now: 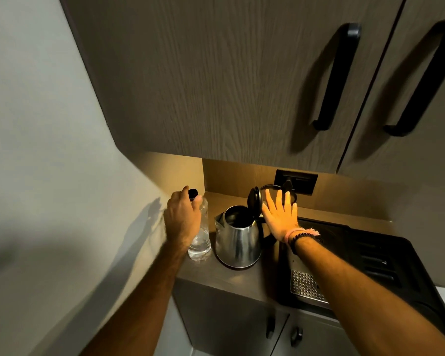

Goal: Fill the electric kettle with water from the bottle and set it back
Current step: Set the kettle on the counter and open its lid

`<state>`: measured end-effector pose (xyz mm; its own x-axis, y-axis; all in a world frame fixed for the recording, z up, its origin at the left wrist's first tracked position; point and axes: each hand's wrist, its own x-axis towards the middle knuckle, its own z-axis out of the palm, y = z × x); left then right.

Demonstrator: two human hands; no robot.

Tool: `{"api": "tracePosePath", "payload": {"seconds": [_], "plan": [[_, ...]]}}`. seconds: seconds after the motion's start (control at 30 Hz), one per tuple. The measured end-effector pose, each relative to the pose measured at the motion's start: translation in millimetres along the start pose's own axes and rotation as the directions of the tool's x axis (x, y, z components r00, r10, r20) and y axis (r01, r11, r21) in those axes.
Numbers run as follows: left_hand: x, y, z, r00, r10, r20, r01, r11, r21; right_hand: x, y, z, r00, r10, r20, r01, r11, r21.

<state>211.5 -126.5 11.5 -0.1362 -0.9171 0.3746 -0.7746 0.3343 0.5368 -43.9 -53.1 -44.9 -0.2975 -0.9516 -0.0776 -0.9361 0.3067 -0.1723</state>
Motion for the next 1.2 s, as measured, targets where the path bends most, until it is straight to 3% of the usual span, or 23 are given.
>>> {"api": "tracePosePath", "payload": {"seconds": [0.3, 0.5, 0.67, 0.77, 0.83, 0.93, 1.03, 1.2], "plan": [[25.7, -4.7, -15.4, 0.986, 0.082, 0.142, -0.077, 0.996, -0.045, -3.0, -0.7, -5.4, 0.998, 0.021, 0.063, -0.026, 0.996, 0.082], [36.8, -10.6, -18.0, 0.991, -0.021, 0.133, 0.033, 0.995, -0.092, -5.3, -1.9, -8.4, 0.994, 0.064, 0.090, -0.076, 0.988, 0.134], [34.6, -1.2, -23.9, 0.994, -0.105, 0.003, 0.104, 0.973, -0.206, -9.9, -4.0, -13.8, 0.993, 0.059, 0.107, -0.074, 0.987, 0.144], [10.5, 5.9, -20.6, 0.981, -0.034, -0.191, -0.018, 0.963, -0.269, -9.7, -3.7, -13.9, 0.993, 0.039, 0.115, -0.053, 0.991, 0.126], [-23.6, 7.4, -7.2, 0.973, 0.063, -0.221, -0.126, 0.950, -0.284, -7.6, -1.7, -12.3, 0.991, 0.034, 0.126, -0.049, 0.991, 0.121], [-76.5, -10.9, 35.9, 0.992, 0.104, -0.075, -0.119, 0.962, -0.244, -4.7, -1.2, -10.7, 0.990, 0.046, 0.129, -0.063, 0.990, 0.123], [-111.8, -32.9, 71.4, 0.983, -0.069, 0.170, 0.097, 0.983, -0.158, -0.5, 0.5, -8.4, 0.988, 0.051, 0.148, -0.067, 0.992, 0.105], [-124.1, -56.8, 107.5, 0.910, -0.261, 0.322, 0.275, 0.961, 0.000, 4.2, 7.2, -9.7, 0.982, 0.101, 0.160, -0.116, 0.989, 0.086]]}}
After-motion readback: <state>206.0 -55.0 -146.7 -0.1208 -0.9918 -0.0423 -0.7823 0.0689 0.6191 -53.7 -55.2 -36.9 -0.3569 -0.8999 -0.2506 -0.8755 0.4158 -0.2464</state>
